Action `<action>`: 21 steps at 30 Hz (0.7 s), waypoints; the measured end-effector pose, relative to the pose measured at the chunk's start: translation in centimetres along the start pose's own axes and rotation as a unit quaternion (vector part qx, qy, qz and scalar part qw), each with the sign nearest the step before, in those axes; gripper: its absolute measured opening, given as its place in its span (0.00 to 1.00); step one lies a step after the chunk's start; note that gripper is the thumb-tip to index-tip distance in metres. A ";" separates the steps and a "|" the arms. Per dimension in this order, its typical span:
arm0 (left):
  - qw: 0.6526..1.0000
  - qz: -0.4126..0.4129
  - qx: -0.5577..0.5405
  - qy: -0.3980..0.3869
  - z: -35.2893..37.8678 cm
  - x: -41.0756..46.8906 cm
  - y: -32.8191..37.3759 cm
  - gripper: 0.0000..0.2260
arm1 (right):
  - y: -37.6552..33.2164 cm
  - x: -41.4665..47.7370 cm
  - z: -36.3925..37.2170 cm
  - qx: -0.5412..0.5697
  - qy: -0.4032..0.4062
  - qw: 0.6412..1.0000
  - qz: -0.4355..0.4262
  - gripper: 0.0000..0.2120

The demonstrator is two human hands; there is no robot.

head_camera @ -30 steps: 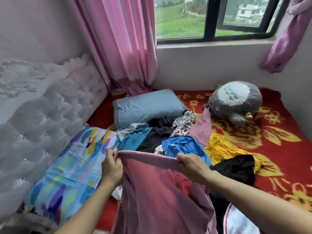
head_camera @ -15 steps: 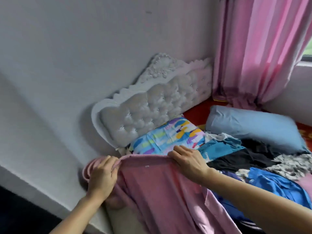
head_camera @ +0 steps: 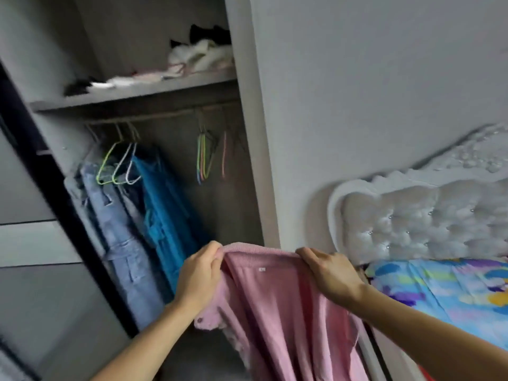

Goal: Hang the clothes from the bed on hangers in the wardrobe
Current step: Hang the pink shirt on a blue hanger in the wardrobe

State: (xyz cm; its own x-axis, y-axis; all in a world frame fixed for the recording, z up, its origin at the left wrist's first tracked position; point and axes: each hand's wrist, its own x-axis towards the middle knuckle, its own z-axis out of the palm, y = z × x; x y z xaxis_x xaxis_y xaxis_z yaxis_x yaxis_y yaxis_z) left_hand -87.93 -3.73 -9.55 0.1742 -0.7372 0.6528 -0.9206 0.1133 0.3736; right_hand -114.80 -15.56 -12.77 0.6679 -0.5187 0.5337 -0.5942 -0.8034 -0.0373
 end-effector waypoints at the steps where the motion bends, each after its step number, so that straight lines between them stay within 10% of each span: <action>1: 1.000 -0.008 0.003 0.010 -1.2 0.2 -1.3 0.08 | -1.2 1.5 0.6 0.000 -0.004 1.000 -0.013 0.11; 16: 0.989 -0.071 0.067 0.111 -8.8 10.8 -18.7 0.10 | -11.6 28.0 11.8 0.133 0.004 0.988 -0.077 0.12; 21: 0.985 -0.051 0.140 0.084 -8.6 16.4 -23.8 0.07 | -11.5 42.8 11.2 0.098 0.127 0.986 -0.035 0.10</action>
State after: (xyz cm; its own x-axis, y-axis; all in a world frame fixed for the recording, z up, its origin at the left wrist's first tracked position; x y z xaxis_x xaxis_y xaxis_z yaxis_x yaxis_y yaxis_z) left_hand -60.15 -12.80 -2.03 0.3053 -0.6119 0.7297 -0.9513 -0.1611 0.2629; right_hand -74.34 -31.80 1.08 0.5560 -0.3905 0.7338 -0.4361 -0.8886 -0.1424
